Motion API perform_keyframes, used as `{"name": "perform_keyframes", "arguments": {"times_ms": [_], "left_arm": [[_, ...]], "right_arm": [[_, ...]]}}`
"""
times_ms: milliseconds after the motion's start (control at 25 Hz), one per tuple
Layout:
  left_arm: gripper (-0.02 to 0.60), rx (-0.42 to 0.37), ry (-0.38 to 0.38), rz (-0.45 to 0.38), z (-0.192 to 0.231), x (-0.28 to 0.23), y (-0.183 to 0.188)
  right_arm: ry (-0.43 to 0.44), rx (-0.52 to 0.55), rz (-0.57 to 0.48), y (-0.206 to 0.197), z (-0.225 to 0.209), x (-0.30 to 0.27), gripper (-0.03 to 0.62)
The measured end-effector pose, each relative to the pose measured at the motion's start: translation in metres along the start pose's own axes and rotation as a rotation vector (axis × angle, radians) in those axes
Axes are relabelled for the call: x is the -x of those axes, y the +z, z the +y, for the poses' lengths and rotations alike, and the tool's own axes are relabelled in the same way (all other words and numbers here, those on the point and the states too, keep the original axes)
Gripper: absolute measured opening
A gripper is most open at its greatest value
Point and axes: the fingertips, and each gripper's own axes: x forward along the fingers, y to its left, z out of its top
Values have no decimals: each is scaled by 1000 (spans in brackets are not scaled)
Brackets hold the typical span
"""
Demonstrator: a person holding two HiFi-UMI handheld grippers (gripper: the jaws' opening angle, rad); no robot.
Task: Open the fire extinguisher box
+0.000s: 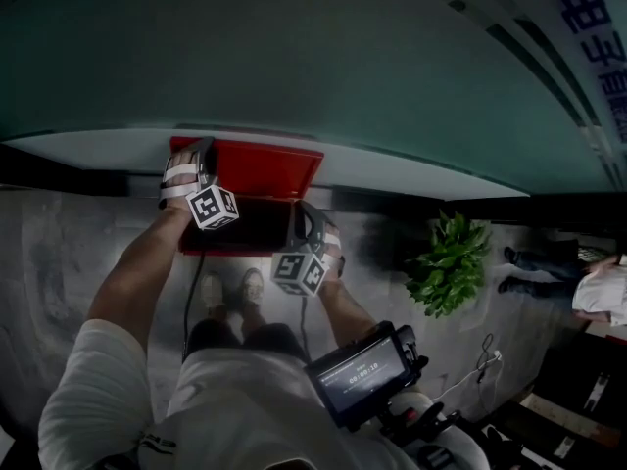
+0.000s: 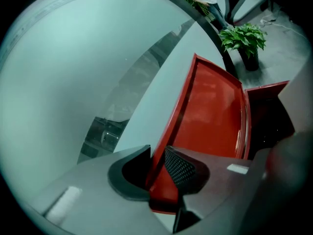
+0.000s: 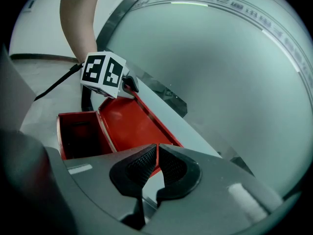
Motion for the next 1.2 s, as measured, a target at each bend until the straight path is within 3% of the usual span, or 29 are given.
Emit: {"name": "perform_keyframes", "arguments": {"times_ms": [160, 320, 480, 520, 640, 840, 1200], "left_arm": [[97, 42, -11, -7, -1, 2, 0], [223, 111, -38, -30, -4, 8, 2], [224, 157, -22, -64, 5, 19, 9], [219, 170, -18, -76, 7, 24, 10], [126, 234, -7, -130, 15, 46, 17], [10, 447, 14, -206, 38, 97, 27], [2, 762, 60, -239, 54, 188, 32]], "right_arm": [[4, 3, 5, 3, 1, 2, 28], [5, 5, 8, 3, 2, 4, 26], [0, 5, -7, 5, -1, 4, 26], [-2, 3, -14, 8, -1, 6, 26], [-9, -3, -38, 17, -4, 12, 26], [-38, -40, -96, 38, -17, 30, 23], [-10, -305, -211, 64, -41, 73, 14]]}}
